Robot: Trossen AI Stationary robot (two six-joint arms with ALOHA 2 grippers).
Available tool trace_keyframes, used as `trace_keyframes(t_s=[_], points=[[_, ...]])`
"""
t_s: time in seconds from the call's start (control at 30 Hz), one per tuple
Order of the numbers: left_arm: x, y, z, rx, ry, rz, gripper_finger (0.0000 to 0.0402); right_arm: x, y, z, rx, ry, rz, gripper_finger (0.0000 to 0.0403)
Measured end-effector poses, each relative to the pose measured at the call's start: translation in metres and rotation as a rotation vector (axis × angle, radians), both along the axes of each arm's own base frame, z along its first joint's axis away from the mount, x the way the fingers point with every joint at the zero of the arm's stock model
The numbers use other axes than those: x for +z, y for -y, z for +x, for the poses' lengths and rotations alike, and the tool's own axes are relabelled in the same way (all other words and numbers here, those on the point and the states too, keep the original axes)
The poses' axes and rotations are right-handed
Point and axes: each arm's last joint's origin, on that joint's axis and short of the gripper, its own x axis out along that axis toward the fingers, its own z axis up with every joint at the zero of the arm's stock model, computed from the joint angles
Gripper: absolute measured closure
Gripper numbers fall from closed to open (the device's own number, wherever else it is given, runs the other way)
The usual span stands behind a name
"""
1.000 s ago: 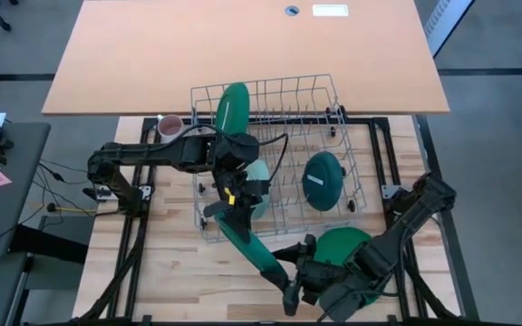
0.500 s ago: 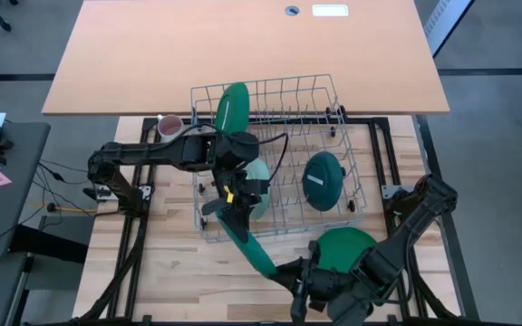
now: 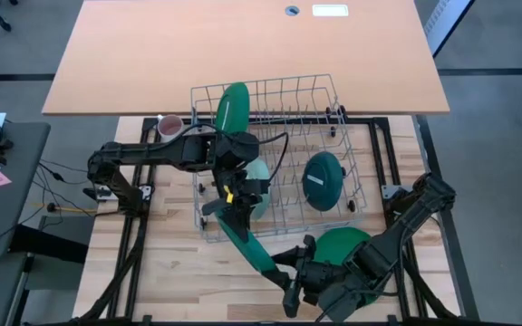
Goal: Sort dishes
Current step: Put the stacked green plate in the dish rack
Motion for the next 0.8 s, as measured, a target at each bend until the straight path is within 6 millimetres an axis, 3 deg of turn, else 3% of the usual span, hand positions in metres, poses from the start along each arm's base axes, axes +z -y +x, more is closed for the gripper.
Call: trace_keyframes(t_s=[0.1,0.3,0.57,0.8], points=[[0.0,0.0,0.0,-0.001,0.015,0.007,0.0389,0.0,0.0,0.0,0.002,-0.001,-0.006,0.0242],[0.0,-0.003,0.002,0.015,0.082,0.041,0.0384,0.001,-0.006,-0.004,0.041,-0.005,-0.023,0.0381],[0.01,-0.006,0.005,0.019,0.202,0.027,0.0301,0.002,-0.007,-0.004,0.015,0.023,0.051,0.039],[0.018,-0.023,0.007,0.063,0.3,0.035,0.022,0.002,-0.006,-0.005,-0.028,0.039,0.085,0.0393]])
